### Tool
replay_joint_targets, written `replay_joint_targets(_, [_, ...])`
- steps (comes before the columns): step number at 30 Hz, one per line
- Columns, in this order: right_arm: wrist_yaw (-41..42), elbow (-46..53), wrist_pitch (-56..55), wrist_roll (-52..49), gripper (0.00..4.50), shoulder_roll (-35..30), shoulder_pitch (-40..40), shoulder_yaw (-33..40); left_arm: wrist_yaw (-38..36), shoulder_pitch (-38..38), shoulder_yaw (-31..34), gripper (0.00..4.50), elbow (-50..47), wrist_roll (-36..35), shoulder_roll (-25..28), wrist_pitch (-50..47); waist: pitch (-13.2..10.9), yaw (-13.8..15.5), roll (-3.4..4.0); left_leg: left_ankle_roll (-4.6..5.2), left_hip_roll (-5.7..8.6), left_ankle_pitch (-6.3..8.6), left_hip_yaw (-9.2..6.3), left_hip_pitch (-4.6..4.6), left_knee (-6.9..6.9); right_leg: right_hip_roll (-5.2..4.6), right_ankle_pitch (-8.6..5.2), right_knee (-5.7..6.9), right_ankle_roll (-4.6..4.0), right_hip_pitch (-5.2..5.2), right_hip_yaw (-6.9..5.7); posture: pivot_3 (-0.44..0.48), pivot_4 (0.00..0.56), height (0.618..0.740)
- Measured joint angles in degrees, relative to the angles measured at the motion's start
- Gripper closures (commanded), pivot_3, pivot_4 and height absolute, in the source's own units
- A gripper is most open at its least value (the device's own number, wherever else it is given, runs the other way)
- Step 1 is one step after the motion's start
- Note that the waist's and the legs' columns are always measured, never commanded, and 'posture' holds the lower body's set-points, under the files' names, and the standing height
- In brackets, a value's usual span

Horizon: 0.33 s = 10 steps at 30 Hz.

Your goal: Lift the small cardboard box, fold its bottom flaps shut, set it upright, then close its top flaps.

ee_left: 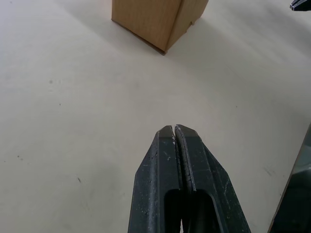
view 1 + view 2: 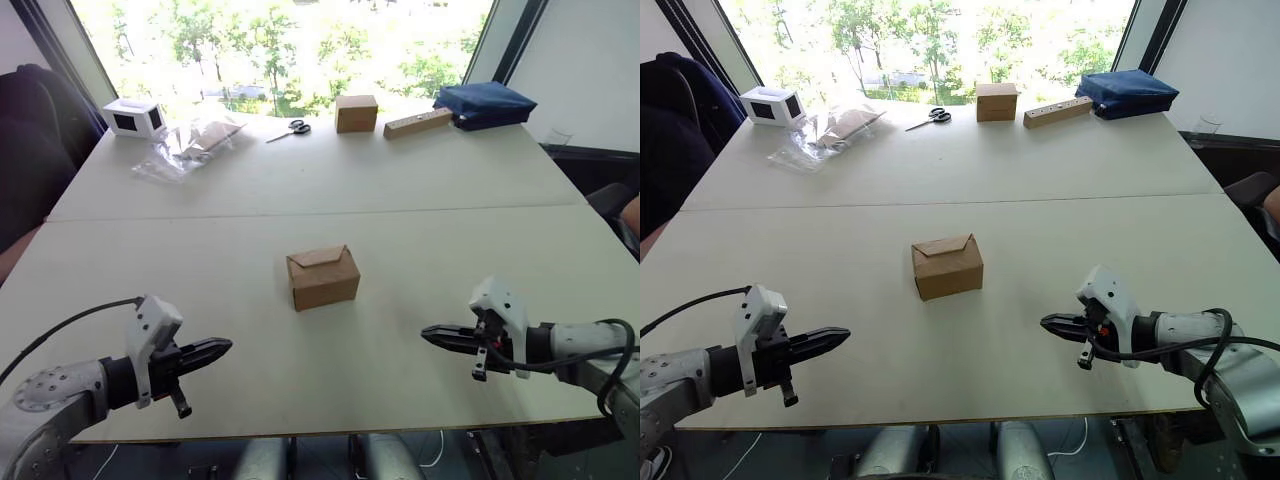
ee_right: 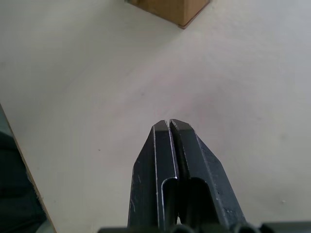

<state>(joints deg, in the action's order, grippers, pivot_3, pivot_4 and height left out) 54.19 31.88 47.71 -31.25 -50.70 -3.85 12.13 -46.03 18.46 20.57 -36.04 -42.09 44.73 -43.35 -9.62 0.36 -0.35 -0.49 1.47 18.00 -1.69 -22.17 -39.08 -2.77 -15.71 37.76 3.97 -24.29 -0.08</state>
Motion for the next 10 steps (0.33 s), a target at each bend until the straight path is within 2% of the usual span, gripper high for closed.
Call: replay_joint_targets(10, [-2.15,-0.28,-0.18,-0.63,4.5,0.16,1.19,-1.09,0.68,0.89,0.0,4.47,0.03,-1.23,-1.29,-0.1,0.0,0.41,0.0,0.01,0.0,0.01,0.0,-0.01,0.0,0.0,0.0,-0.02,0.0,0.0,0.0,0.0,0.15,0.74])
